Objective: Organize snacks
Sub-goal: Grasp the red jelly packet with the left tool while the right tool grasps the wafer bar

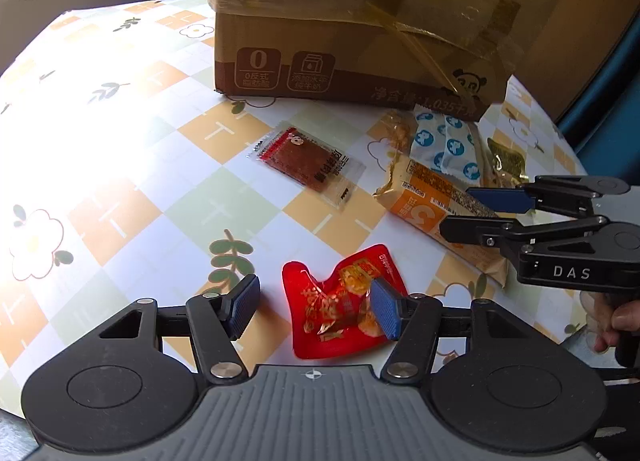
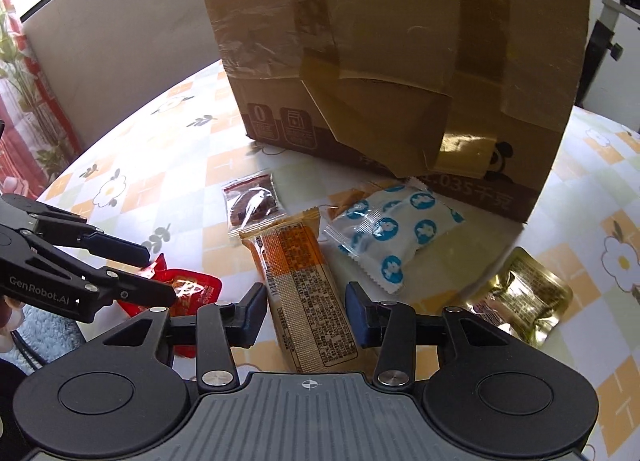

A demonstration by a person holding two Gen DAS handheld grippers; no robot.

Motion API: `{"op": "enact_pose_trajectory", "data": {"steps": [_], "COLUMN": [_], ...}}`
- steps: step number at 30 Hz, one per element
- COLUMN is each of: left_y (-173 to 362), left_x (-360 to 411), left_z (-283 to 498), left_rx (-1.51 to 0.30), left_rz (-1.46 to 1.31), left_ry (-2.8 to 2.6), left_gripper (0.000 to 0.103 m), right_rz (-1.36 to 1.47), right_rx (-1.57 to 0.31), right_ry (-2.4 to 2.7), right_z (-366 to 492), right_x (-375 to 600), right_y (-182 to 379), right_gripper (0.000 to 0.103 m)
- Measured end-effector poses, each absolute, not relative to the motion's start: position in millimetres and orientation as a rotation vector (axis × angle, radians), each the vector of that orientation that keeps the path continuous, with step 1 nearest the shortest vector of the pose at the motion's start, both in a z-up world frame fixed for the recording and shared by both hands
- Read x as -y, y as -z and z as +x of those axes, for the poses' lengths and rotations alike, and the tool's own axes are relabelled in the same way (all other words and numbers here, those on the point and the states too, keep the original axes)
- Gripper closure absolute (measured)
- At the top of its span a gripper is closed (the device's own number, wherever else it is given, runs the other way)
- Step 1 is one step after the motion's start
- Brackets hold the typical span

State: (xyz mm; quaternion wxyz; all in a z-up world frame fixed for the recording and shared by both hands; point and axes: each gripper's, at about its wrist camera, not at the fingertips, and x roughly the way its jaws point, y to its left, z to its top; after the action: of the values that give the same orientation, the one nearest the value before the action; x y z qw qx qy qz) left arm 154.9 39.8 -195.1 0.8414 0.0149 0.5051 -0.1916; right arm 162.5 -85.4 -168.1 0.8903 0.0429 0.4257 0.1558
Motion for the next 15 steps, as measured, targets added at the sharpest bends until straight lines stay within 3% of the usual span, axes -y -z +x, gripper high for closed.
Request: {"op": "enact_pose_trajectory", "data": {"steps": [5, 7, 15], "left_y": [196, 196, 197], "left_x": [-34, -37, -51], "left_z": [153, 154, 174], "left_rx": [-1.060, -1.048, -1.015], "left_rz": [0.087, 0.065, 0.025], "left_ry": [0.396, 0.397, 0.334], "left_gripper": [0.039, 0.052, 0.053], "right_rz": [0.094, 0.101, 0.119], "right_rx": [-0.884, -0.885, -0.884], "right_ry": [-0.322, -0.323, -0.322], "right_z": [161, 164, 165], "right_x": [89, 88, 88], "right_y": [167, 168, 171], "right_gripper": [0.063, 0.063, 0.063]}}
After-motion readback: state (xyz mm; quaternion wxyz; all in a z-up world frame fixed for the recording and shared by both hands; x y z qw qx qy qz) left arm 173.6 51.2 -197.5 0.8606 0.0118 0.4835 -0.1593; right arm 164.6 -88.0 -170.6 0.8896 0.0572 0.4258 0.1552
